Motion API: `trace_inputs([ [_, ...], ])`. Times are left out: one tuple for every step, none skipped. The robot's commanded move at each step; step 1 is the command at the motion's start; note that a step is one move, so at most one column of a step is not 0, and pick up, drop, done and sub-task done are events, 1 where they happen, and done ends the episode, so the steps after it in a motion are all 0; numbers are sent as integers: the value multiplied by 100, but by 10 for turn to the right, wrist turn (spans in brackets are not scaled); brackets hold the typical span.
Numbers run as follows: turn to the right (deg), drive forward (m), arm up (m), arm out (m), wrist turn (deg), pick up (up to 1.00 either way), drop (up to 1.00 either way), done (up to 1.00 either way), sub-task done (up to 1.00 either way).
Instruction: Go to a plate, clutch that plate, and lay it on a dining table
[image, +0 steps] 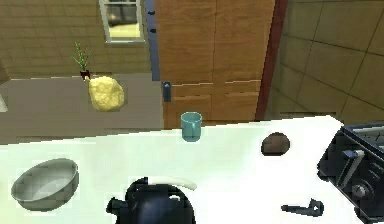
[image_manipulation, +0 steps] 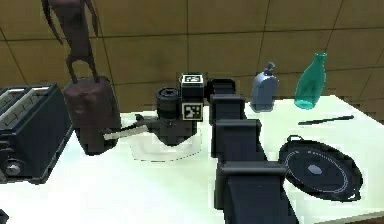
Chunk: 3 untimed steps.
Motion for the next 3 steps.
trace_inputs([
  [0, 0, 0, 0, 210, 0, 0, 0, 0],
  [0, 0, -14, 0, 0, 0, 0, 0, 0],
  [0, 0, 0, 0, 0, 100, 0, 0, 0],
])
